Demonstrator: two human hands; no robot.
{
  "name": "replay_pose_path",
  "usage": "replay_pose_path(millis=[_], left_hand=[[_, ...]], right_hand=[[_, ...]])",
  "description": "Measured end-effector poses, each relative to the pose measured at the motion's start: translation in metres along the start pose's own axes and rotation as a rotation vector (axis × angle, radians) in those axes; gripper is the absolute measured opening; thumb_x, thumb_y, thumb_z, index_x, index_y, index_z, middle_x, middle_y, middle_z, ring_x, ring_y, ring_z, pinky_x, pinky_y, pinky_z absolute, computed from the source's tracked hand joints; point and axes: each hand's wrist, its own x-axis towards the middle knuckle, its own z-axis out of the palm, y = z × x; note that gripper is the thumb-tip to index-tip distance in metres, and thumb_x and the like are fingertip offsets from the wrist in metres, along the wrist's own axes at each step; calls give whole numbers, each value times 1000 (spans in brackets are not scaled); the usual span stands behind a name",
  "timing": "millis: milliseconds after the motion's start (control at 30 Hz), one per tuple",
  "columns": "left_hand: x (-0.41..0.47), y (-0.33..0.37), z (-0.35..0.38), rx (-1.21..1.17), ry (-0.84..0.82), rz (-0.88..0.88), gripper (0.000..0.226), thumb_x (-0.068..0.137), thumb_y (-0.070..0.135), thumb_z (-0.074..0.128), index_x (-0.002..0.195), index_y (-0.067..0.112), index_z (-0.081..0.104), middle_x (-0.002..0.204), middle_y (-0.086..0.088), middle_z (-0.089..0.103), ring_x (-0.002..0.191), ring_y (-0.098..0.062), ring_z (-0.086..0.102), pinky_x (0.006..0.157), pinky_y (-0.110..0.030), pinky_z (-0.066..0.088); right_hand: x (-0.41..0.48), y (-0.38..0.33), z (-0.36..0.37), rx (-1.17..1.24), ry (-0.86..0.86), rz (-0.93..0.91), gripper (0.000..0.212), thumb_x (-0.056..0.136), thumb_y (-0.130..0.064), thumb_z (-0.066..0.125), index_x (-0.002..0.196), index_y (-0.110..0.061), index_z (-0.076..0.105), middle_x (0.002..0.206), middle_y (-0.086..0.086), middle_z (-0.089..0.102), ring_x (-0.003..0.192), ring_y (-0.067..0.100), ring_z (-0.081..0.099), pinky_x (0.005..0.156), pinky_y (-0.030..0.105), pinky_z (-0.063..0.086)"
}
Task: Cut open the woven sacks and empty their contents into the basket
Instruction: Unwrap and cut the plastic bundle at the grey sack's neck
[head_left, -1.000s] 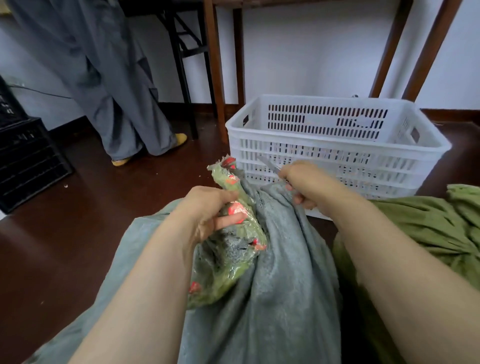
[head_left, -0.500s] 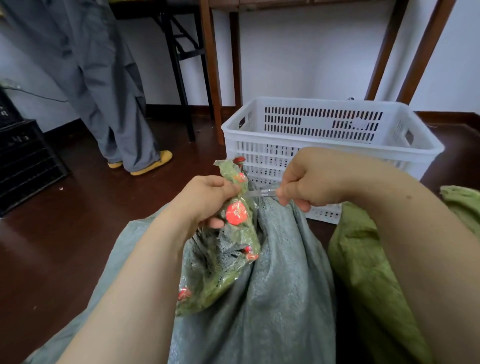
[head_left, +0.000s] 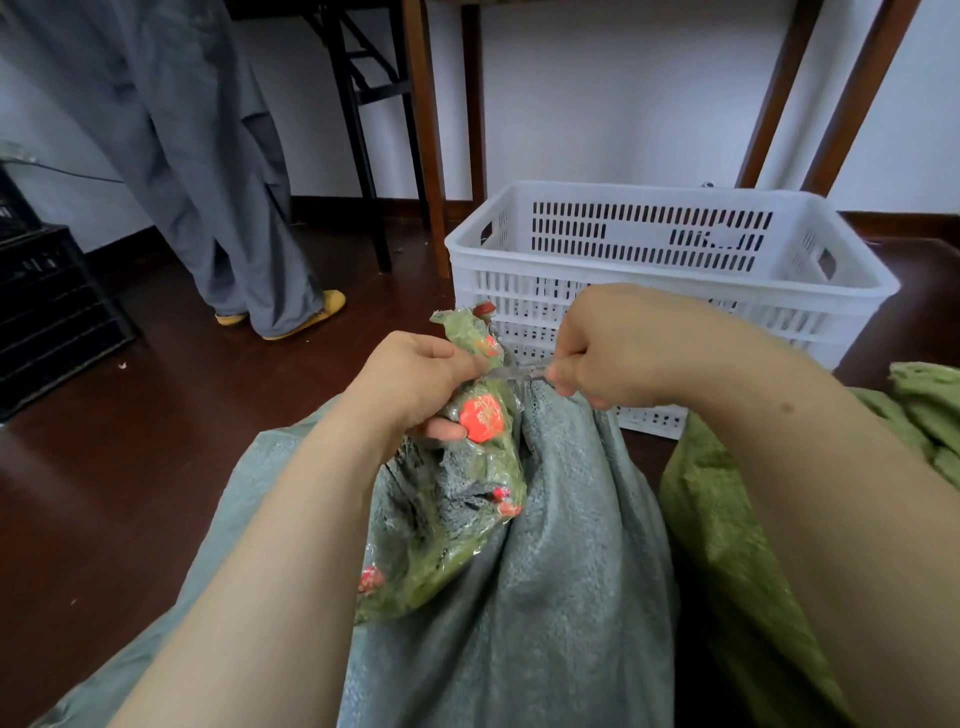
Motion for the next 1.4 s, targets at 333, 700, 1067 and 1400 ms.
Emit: replay_pose_path(millis=[333,700,1067,1400], left_hand=[[8,1,3,352,143,188,21,83,19,71,65,10,71,43,-6,50,29,-14,41,42,-17,33],[8,-2,3,401,212,291,20,85,16,67,73,1,72,53,-10,60,50,-20,52,59,-32,45],[6,3,8,441,250,471,28,92,20,60,77,-1,70,58,-15,64,61,-30,64,61,-34,51],[16,-12,-11,388,438,418,30,92,25,61,82,-3,67,60,-15,63,46,-16,62,60,-43,55]], right_hand=[[3,-17,8,-145,10,-10,43,95,-22,52,57,-15,34,60,0,37,52,16,36,53,26,33],[10,-30,20,-28,-28,-14,36,89,-15,52,58,-15,33,61,0,35,53,17,35,55,29,34],[9,-31,24,-14,-37,-2,35,94,-24,48,62,-18,33,67,0,42,60,17,44,65,32,41],[1,-27,25,40,-127,-48,27,93,-15,50,67,-16,53,62,0,41,60,18,43,62,27,38]])
